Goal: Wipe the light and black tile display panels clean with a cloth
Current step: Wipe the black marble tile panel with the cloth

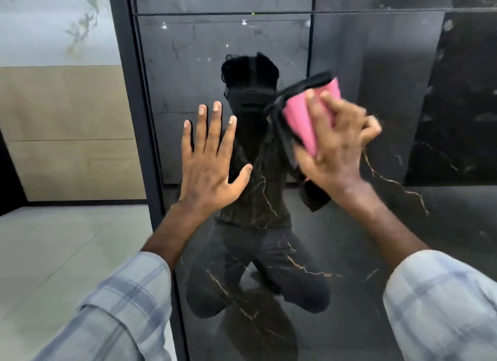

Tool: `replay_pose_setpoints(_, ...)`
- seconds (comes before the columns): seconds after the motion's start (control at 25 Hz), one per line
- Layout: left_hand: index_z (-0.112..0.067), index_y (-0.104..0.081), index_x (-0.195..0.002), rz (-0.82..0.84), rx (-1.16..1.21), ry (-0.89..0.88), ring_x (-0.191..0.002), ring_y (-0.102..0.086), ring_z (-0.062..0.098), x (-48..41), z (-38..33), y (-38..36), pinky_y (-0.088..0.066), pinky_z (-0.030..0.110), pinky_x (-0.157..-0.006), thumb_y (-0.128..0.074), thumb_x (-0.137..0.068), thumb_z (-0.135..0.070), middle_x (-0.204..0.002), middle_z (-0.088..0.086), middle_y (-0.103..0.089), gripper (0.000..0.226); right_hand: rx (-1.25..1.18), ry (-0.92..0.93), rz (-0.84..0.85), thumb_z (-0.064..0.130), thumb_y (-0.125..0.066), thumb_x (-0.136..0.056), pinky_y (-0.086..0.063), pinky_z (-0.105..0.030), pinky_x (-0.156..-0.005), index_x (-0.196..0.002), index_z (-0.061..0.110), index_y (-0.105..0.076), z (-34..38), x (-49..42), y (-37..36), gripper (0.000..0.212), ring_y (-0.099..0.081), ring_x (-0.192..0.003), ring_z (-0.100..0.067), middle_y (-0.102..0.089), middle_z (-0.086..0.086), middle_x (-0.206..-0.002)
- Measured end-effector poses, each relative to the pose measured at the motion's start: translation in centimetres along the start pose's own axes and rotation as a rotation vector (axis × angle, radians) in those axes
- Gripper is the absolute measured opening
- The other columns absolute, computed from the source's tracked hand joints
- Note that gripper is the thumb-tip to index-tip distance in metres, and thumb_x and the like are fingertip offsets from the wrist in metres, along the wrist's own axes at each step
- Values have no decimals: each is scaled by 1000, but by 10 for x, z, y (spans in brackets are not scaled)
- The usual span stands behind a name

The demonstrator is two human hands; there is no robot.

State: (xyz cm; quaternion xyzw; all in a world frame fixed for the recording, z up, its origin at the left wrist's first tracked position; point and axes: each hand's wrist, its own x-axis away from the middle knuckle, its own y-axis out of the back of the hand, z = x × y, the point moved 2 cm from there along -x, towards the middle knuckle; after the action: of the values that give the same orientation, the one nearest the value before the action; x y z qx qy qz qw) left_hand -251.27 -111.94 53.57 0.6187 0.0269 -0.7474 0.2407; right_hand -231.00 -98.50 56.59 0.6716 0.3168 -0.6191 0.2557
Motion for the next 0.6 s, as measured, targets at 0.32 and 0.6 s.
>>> replay_pose_setpoints(0.32, -9, -24, -163, 148, 41, -155, -161, -8, 35, 125, -11, -22, -6, 61, -128, -59, -90, -47, -173, 12, -14, 90, -89, 239, 95, 43, -76, -78, -30, -52, -88, -141, 28, -59, -23, 25, 7, 67, -51, -116, -27, -53, -1, -140)
replay_pose_setpoints(0.6, -9, -24, -163, 85, 15, -148, -160, -10, 35, 134, -10, -33, -2, 59, -128, -61, -87, -48, -171, 13, -19, 93, -177, 338, 190, 46, -67, -88, -31, -51, -85, -139, 28, -64, 37, 145, 11, 55, -55, -112, -28, -54, 2, -140)
